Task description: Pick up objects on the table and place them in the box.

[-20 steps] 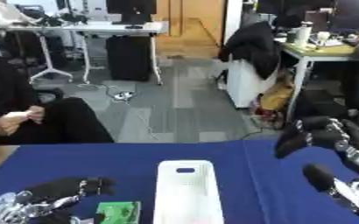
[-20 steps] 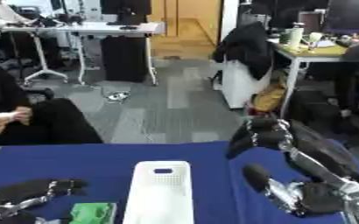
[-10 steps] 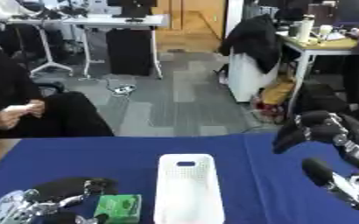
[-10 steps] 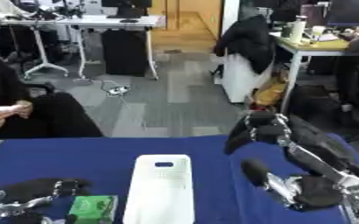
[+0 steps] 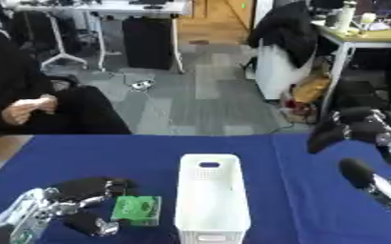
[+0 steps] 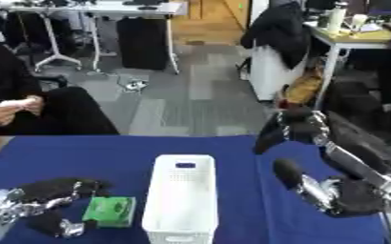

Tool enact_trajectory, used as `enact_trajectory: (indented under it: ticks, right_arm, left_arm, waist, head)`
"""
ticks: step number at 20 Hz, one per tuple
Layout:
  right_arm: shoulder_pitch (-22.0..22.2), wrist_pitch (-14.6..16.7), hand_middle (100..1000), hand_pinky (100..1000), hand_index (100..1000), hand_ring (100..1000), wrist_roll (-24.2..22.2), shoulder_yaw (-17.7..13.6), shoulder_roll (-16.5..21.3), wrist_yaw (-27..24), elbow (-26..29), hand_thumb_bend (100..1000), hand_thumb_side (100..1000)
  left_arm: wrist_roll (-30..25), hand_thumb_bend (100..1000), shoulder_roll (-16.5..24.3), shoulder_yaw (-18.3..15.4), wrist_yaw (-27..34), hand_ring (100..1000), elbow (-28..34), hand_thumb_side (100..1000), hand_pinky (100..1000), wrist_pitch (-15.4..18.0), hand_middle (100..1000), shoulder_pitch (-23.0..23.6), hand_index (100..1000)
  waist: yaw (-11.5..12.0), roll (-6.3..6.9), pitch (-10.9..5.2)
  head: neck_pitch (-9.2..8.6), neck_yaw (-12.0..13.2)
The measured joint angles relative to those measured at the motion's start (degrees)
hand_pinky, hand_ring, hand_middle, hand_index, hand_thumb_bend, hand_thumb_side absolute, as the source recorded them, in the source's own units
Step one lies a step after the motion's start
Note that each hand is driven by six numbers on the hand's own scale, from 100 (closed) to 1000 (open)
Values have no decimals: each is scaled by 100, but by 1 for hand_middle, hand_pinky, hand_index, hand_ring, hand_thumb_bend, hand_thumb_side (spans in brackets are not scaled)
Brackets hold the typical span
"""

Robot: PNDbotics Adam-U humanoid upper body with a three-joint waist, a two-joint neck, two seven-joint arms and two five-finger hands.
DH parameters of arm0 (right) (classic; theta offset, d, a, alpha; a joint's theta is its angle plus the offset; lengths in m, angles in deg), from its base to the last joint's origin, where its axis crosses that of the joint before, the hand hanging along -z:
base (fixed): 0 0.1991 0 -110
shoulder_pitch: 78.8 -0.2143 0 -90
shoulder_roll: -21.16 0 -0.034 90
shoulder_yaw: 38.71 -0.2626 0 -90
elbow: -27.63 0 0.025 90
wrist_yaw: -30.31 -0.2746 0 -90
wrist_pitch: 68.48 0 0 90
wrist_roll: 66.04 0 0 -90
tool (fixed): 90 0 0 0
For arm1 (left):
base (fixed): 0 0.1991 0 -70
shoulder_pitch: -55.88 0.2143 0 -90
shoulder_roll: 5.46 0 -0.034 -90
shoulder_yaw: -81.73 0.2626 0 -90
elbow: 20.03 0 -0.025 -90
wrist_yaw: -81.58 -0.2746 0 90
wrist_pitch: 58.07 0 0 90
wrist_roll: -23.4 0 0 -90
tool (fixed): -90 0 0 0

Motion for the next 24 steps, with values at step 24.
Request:
enact_trajectory:
  ticks: [24]
  right_arm:
    - [22,-142,617,562,687,622,-178,-2,6,124,0,169,1000]
  left_arm:
    - [866,211,6,104,-1116,950,-961,1000,857,505,979,-810,969]
  waist:
    - [4,4,-1]
  head:
    - [415,199]
